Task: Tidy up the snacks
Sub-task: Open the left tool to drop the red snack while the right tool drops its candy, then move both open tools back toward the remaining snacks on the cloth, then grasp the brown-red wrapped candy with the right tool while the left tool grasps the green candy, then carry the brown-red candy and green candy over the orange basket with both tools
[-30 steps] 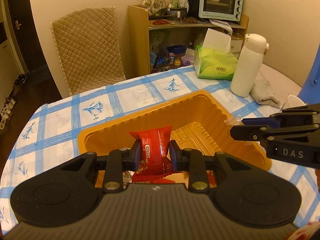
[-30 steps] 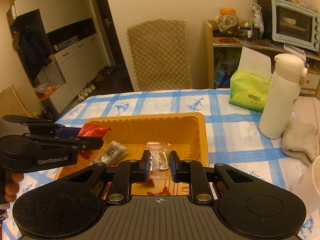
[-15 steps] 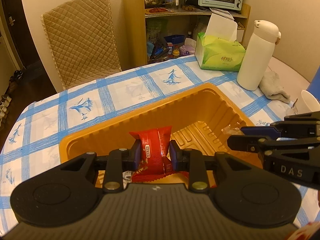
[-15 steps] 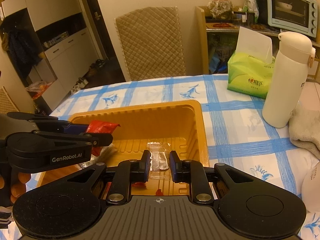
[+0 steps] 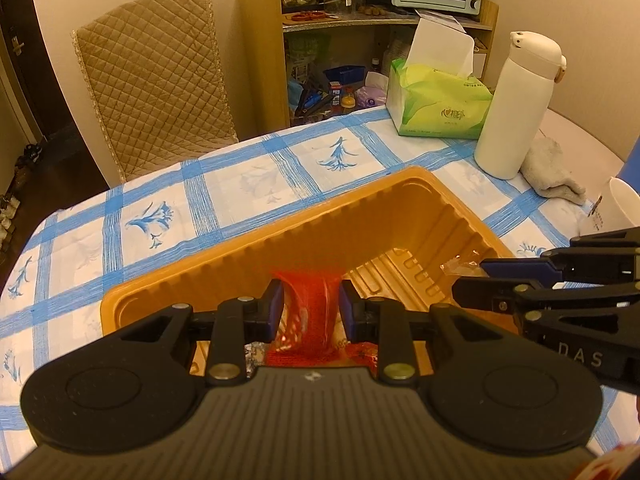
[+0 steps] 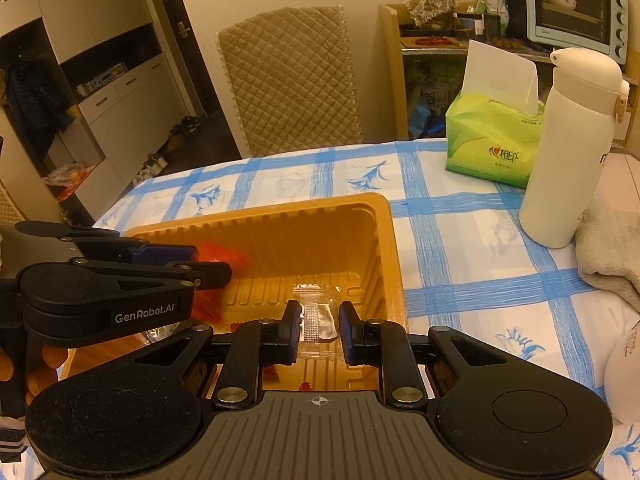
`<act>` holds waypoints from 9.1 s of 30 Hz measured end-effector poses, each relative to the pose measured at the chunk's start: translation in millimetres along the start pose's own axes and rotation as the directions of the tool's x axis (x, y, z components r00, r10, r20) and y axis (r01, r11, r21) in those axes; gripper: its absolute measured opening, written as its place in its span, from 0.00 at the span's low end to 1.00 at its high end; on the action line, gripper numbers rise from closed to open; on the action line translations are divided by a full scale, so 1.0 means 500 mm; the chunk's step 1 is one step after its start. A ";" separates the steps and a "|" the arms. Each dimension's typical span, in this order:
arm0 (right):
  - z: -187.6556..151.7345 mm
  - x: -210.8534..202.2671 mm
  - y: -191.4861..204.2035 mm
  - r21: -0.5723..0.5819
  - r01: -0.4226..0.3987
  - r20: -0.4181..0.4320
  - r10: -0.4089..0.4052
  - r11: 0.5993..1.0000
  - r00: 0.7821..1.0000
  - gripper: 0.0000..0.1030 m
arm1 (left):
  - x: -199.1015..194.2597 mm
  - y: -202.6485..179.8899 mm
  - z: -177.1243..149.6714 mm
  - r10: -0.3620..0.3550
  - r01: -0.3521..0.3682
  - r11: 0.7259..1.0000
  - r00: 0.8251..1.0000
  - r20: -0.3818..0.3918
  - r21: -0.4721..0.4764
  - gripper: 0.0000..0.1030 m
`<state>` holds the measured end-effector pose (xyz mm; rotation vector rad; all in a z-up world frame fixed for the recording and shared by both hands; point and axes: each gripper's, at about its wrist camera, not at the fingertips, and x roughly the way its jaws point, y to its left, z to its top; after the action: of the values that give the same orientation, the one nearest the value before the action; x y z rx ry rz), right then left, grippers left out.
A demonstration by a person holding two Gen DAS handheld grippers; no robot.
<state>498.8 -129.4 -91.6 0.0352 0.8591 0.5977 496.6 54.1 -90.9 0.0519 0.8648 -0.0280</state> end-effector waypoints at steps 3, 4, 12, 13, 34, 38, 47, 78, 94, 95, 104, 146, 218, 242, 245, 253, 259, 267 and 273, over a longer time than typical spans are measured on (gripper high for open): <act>0.000 -0.001 0.000 0.001 0.001 0.001 -0.001 1.000 1.000 0.20 | -0.005 0.001 0.000 -0.003 0.003 1.000 1.000 0.004 -0.004 0.37; 0.001 -0.001 0.000 0.001 0.003 0.002 -0.003 1.000 1.000 0.20 | -0.007 0.002 -0.001 -0.002 0.002 1.000 1.000 0.006 -0.002 0.37; 0.008 0.002 0.005 0.000 0.006 0.008 -0.006 1.000 1.000 0.20 | -0.033 0.018 -0.003 0.009 -0.008 1.000 1.000 0.020 -0.018 0.47; 0.009 0.002 0.006 0.000 0.006 0.009 -0.006 1.000 1.000 0.20 | -0.036 0.021 -0.003 0.009 -0.009 1.000 1.000 0.022 -0.021 0.47; 0.025 0.013 0.035 0.010 -0.031 0.038 0.031 0.999 0.999 0.21 | -0.083 0.056 -0.021 0.043 -0.041 0.997 0.998 0.034 -0.060 0.70; 0.024 0.004 0.040 -0.010 -0.040 0.040 0.040 0.999 0.998 0.36 | -0.096 0.060 -0.031 0.042 -0.039 0.997 0.998 0.038 -0.073 0.71; 0.010 -0.030 0.053 -0.026 -0.062 0.086 0.064 0.998 0.994 0.64 | -0.130 0.065 -0.056 0.044 -0.040 0.994 0.998 0.039 -0.097 0.74; -0.112 -0.306 0.075 0.011 -0.038 0.203 0.035 0.999 0.978 0.86 | -0.399 0.022 -0.162 0.009 0.015 0.991 0.985 0.173 -0.136 0.85; -0.221 -0.416 0.088 0.026 -0.022 0.163 0.018 0.999 0.986 0.87 | -0.478 -0.038 -0.256 -0.056 0.078 0.987 0.986 0.156 -0.139 0.85; -0.229 -0.420 0.088 0.027 -0.021 0.160 0.016 0.999 0.987 0.87 | -0.478 -0.042 -0.261 -0.061 0.083 0.987 0.986 0.152 -0.140 0.85; -0.295 -0.436 0.076 0.053 0.007 0.096 -0.012 0.999 0.995 0.87 | -0.473 -0.066 -0.306 -0.095 0.109 0.984 0.990 0.102 -0.140 0.85; -0.462 -0.360 0.049 0.098 0.110 -0.113 -0.099 0.989 0.989 0.86 | -0.326 -0.180 -0.425 -0.166 0.161 0.986 0.977 -0.130 -0.046 0.69; -0.422 -0.299 0.047 0.023 0.125 -0.106 -0.122 0.992 0.987 0.23 | -0.218 -0.152 -0.388 -0.116 0.109 0.993 0.978 -0.172 -0.048 0.18; -0.354 -0.308 0.053 0.073 0.024 -0.061 -0.020 0.997 0.998 0.23 | -0.337 -0.081 -0.354 -0.112 0.104 0.985 0.993 -0.048 -0.138 0.18; -0.330 -0.304 0.052 0.079 0.004 -0.044 -0.001 0.997 0.999 0.23 | -0.344 -0.072 -0.334 -0.105 0.102 0.985 0.994 -0.020 -0.140 0.18; -0.248 -0.286 0.056 0.065 -0.026 0.020 0.025 0.998 0.999 0.23 | -0.333 -0.054 -0.265 -0.086 0.091 0.986 0.995 0.042 -0.141 0.18; -0.172 -0.258 0.060 0.045 -0.032 0.074 0.029 0.998 0.997 0.23 | -0.304 -0.044 -0.198 -0.078 0.088 0.986 0.994 0.077 -0.138 0.18; -0.090 -0.197 0.057 0.028 -0.033 0.100 0.030 0.999 0.995 0.23 | -0.243 -0.035 -0.129 -0.062 0.073 0.989 0.994 0.086 -0.130 0.18; -0.060 -0.143 0.048 0.018 -0.018 0.079 0.017 1.000 0.997 0.23 | -0.192 -0.033 -0.100 -0.058 0.066 0.989 0.996 0.063 -0.130 0.18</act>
<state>429.8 -151.8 -55.2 0.0827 0.7884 0.6008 395.8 40.8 -50.8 -0.0994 0.8076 -0.0306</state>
